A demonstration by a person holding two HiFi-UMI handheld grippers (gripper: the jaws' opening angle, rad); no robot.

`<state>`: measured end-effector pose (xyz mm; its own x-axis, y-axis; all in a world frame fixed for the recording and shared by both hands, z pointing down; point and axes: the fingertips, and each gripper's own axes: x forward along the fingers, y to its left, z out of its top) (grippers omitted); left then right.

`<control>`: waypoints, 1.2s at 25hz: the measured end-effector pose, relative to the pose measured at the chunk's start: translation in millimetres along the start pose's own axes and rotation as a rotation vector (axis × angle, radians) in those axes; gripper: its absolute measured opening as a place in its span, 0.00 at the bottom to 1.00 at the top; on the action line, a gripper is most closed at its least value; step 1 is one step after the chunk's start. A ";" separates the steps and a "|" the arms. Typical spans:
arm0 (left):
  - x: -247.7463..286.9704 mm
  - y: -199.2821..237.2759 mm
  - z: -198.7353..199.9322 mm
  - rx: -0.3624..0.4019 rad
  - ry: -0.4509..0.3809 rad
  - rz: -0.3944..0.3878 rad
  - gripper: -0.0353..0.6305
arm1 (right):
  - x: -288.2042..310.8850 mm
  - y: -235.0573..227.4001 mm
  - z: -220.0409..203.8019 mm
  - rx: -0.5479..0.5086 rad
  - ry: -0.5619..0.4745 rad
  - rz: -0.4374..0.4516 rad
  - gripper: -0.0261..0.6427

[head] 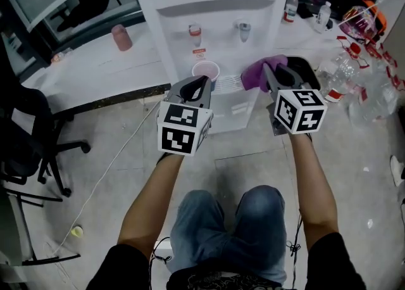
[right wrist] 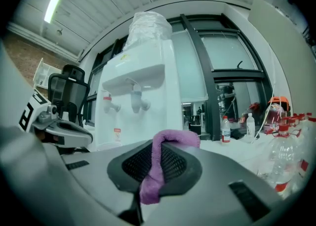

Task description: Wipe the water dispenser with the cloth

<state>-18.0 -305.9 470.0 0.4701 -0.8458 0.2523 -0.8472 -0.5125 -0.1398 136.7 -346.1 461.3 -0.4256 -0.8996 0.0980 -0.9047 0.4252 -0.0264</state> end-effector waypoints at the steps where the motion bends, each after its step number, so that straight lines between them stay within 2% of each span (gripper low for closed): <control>1: -2.3 1.6 2.9 0.002 -0.003 0.002 0.09 | -4.3 5.7 10.3 -0.010 -0.019 0.008 0.09; 7: -13.3 16.3 29.0 0.005 -0.035 0.013 0.09 | -21.4 44.3 85.6 -0.077 -0.132 0.082 0.09; 12: -23.3 29.5 50.2 0.012 -0.058 0.033 0.09 | -21.3 78.1 135.4 -0.134 -0.173 0.153 0.09; 16: -34.2 51.0 58.1 -0.014 -0.065 0.071 0.09 | -11.3 110.6 169.3 -0.119 -0.216 0.242 0.09; 25: -62.6 90.6 54.7 -0.062 -0.074 0.181 0.09 | 30.3 197.9 211.5 -0.089 -0.260 0.443 0.09; 30: -83.7 106.6 45.3 -0.094 -0.093 0.236 0.09 | 48.9 227.6 218.5 -0.087 -0.267 0.494 0.09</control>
<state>-136.5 -296.4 390.6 0.2740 -0.9524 0.1338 -0.9533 -0.2874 -0.0934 -94.0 -315.1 242.8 -0.7981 -0.5809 -0.1599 -0.5969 0.7985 0.0781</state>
